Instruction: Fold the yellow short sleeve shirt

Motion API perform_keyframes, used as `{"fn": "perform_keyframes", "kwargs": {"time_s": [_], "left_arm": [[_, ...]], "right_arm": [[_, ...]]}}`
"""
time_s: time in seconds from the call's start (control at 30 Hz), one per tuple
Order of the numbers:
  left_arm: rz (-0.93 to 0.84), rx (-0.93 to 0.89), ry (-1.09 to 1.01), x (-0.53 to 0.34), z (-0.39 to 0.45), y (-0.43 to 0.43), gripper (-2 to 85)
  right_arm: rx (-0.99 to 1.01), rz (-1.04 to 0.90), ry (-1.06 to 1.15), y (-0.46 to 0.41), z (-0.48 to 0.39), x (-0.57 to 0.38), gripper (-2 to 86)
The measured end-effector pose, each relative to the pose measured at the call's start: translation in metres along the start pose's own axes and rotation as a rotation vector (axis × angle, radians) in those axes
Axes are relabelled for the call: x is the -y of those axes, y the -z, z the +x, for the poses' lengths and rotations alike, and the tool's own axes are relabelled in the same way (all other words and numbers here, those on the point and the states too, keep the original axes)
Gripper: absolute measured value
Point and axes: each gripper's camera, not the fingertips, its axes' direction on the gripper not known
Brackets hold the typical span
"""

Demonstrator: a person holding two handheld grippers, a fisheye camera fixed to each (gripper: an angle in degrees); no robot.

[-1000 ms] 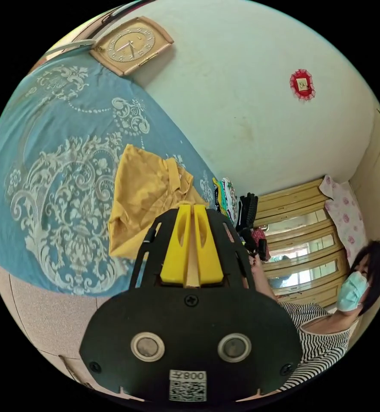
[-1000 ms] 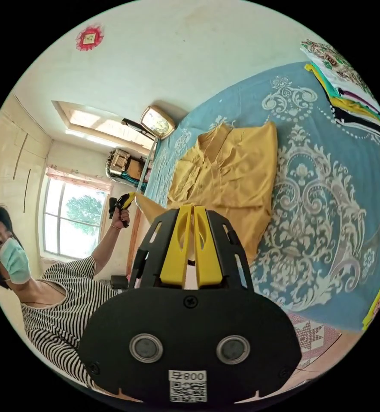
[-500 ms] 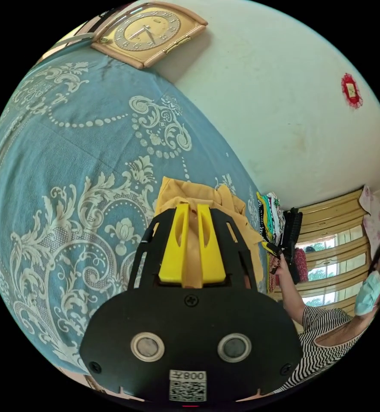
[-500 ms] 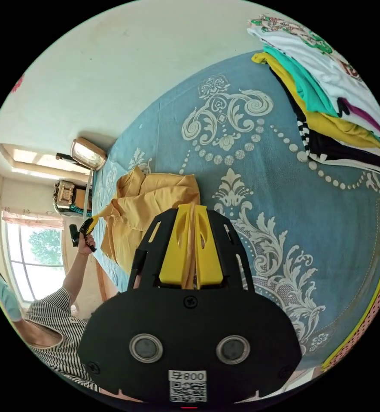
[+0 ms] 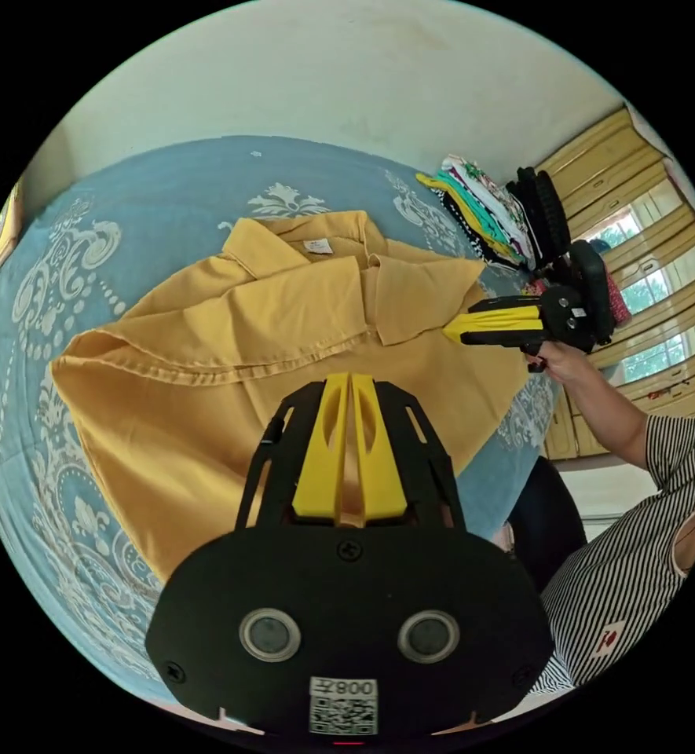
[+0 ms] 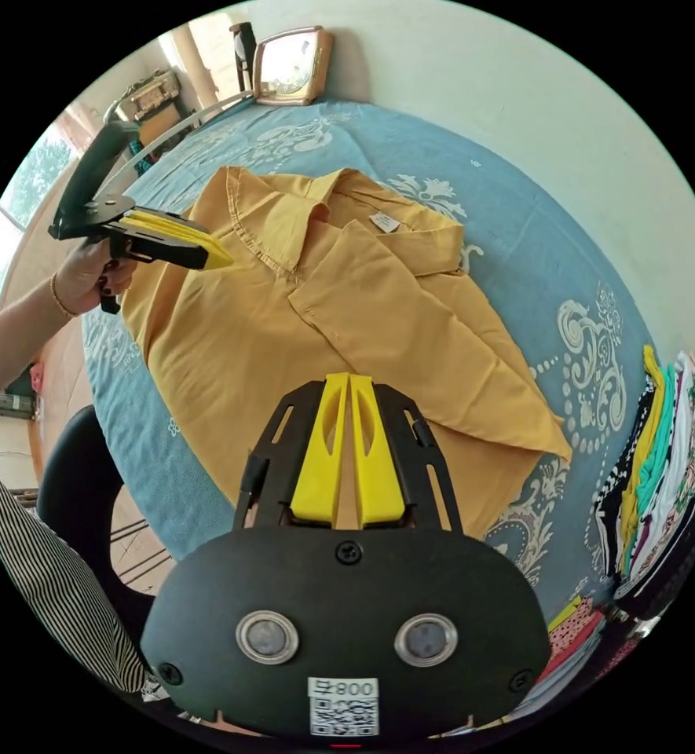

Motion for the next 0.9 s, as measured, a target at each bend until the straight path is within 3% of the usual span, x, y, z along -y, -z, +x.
{"fn": "perform_keyframes", "kwargs": {"time_s": [0.2,0.43,0.63,0.9], "left_arm": [[-0.018,0.174,-0.144,0.059,0.066,-0.002,2.5],[-0.101,0.423,-0.382,0.109,0.147,-0.014,5.5],[-0.150,0.594,-0.476,0.131,0.192,-0.021,3.7],[-0.102,0.620,-0.474,0.154,0.226,-0.005,1.1]], "right_arm": [[-0.027,0.031,0.049,0.019,-0.057,0.042,1.1],[-0.219,0.071,0.183,0.044,-0.133,0.068,7.4],[-0.348,0.081,0.239,0.061,-0.180,0.079,7.5],[-0.451,0.107,0.246,0.082,-0.219,0.099,6.1]]}}
